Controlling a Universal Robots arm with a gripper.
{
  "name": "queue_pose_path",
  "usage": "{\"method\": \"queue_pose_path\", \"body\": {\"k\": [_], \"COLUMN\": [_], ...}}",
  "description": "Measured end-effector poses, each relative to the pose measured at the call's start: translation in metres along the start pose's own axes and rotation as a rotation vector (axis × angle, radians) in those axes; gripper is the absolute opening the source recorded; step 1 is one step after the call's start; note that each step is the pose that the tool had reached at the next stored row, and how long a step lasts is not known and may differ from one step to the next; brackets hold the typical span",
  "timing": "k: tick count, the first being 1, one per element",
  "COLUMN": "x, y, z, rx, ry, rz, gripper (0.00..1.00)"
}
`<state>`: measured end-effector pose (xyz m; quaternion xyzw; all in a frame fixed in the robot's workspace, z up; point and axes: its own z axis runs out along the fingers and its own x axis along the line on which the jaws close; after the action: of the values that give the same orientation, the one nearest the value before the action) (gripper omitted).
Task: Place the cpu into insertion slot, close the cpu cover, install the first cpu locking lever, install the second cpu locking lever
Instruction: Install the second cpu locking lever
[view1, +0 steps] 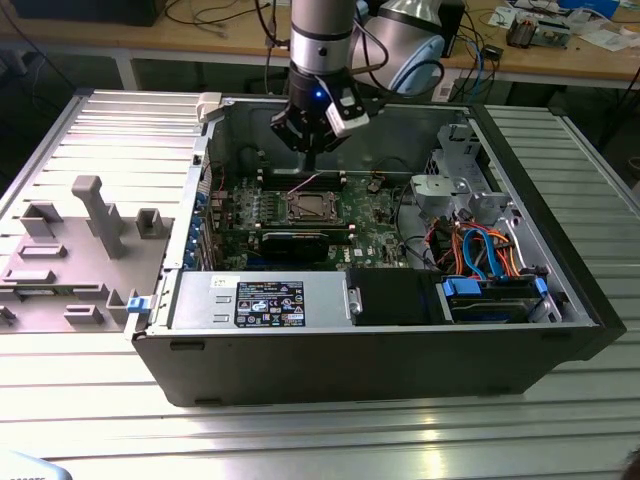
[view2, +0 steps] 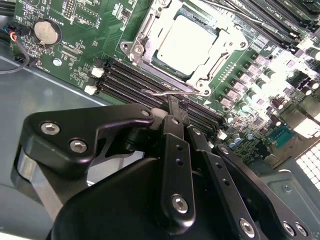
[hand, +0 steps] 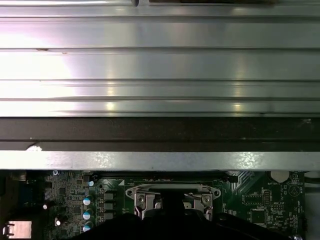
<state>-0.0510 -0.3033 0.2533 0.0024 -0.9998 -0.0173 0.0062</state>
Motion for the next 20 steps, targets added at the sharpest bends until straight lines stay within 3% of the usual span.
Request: {"method": "queue_pose_path", "body": {"k": [8, 11, 14, 20], "x": [-0.0060, -0.0061, -0.0051, -0.0018], "y": [-0.0001, 0.0021, 0.0028, 0.0065], "z": [0.0022, 0.0054, 0.0085, 0.0145], "rx": [0.0000, 0.0002, -0.0006, -0.0009], "ry": [0.0001, 0.0004, 0.0016, 0.0016], "rz": [0.000, -0.012, -0.047, -0.047], "gripper": [0.11, 0.11, 0.11, 0.11]}}
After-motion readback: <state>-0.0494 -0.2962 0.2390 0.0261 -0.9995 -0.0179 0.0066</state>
